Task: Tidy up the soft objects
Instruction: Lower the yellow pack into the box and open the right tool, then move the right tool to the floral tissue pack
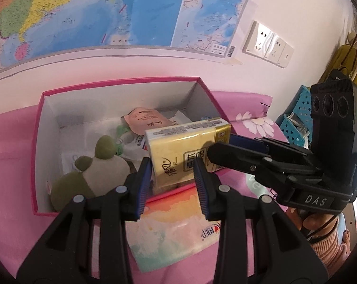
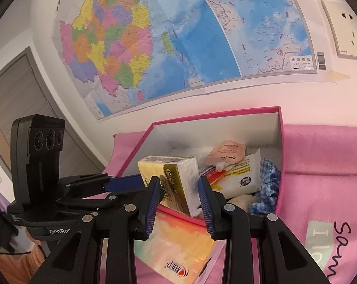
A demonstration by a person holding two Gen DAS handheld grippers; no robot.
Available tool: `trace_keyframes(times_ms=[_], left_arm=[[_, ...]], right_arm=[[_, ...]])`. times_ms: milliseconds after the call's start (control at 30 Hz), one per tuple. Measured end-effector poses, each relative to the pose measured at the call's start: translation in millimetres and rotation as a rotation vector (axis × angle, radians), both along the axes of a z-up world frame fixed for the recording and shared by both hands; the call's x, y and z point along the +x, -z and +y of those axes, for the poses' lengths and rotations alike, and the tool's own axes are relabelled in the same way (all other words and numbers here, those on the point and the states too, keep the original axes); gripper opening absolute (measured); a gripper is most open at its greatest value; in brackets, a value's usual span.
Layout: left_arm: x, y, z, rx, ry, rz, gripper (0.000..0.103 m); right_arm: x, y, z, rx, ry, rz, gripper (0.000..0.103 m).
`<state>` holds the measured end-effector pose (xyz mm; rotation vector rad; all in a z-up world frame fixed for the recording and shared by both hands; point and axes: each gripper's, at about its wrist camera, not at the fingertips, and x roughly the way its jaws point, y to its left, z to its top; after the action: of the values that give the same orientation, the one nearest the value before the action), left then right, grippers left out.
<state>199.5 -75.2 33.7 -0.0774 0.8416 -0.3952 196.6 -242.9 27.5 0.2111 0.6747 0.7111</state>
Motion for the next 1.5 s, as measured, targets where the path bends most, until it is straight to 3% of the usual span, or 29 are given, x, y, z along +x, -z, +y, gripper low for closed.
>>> trace_keyframes(times_ms=[400,533,600,867,1033,1267,1500], left_arm=[[20,16,1,0.045,-0.060,0.052,0.038],[17,17,3,0.073,-0.081,0.028,0.038],[8,15,1,0.089,-0.076,0.001,0.038],[-44,-3,-4,0.124,-0.028,-0.124,0.039],[-88,-10,-5,0.145,-0.001,-0.175,0.052],[-131,15,-1,0.145,0.038,-0.099,0.055],[-168,61,10,0.123,0.087,0.065,0.055]], right_arm=[[25,19,12,-0.038,0.035,0.073,0.035],[26,26,17,-0.067,0.048,0.081,0.035],[23,26,18,-0.090,0.063,0.068,0.041],[-12,12,9,-0.094,0.044,0.007,0.046],[-50,-2,0,-0.061,-0.033,-0.024,0.055],[-104,13,-5,-0.058,-0.150,0.022,0.066],[-141,66,-3,-0.116,-0.213,0.169,0.069]])
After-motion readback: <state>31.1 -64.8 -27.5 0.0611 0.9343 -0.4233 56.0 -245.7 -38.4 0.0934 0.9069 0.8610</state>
